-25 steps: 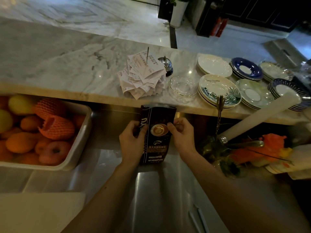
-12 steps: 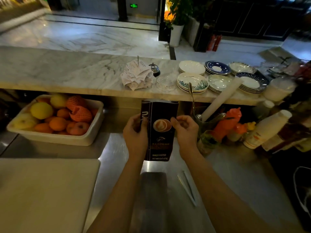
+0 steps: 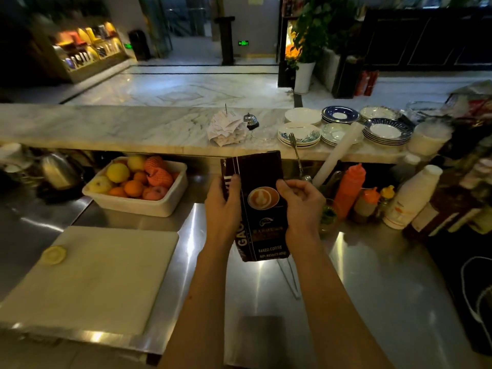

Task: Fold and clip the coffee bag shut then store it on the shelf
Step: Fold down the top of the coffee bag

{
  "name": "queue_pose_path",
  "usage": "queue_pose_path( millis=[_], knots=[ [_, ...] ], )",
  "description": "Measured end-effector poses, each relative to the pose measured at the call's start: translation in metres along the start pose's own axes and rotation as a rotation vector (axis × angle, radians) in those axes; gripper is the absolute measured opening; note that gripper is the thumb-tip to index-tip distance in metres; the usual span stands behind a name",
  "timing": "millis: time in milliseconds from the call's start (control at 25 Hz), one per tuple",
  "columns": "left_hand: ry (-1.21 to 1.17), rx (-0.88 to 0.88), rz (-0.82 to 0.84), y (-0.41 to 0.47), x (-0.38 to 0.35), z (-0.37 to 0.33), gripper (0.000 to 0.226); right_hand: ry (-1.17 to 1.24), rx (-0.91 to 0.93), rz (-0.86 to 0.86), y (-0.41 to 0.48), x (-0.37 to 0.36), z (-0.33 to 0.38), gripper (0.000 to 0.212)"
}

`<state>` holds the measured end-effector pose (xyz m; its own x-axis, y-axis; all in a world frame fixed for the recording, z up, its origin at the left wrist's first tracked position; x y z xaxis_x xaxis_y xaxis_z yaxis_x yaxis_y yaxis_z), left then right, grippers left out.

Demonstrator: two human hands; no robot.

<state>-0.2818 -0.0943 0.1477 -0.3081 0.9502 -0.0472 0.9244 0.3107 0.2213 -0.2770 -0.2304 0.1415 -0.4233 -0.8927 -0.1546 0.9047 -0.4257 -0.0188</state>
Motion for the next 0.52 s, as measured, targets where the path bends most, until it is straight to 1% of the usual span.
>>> queue_pose_path(
  millis=[120, 240, 320, 400, 480, 520],
  knots=[
    [0.034, -0.021, -0.003, -0.009, 0.000, -0.019, 0.025, -0.016, 0.028, -0.020, -0.019, 0.003, 0.010, 0.009],
    [0.086, -0.131, -0.056, -0.017, 0.006, -0.036, 0.013, -0.063, 0.091, -0.013, -0.032, 0.002, 0.025, 0.010],
    [0.082, -0.215, -0.090, -0.019, 0.012, -0.049, 0.007, -0.146, 0.209, 0.010, -0.039, -0.003, 0.043, 0.010],
    [0.059, -0.274, -0.112, -0.017, 0.022, -0.065, 0.009, -0.211, 0.328, 0.060, -0.047, -0.014, 0.062, 0.008],
    [0.069, -0.344, -0.098, -0.013, 0.032, -0.080, 0.013, -0.272, 0.409, 0.105, -0.055, -0.028, 0.079, 0.008],
    [0.081, -0.380, -0.078, -0.009, 0.037, -0.086, 0.012, -0.306, 0.454, 0.108, -0.059, -0.035, 0.086, 0.011]
  ],
)
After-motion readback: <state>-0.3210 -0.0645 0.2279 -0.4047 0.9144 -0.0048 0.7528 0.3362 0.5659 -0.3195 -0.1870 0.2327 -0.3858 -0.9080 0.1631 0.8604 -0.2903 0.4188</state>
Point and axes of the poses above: each hand's wrist, its own y-axis towards the middle knuckle, its own x-axis out of the back of the hand, z = x × y, the point moved 1 cm from there along y, towards the middle knuckle, and after that the axes turned 4 degrees about -y, right-handed, at the moved point
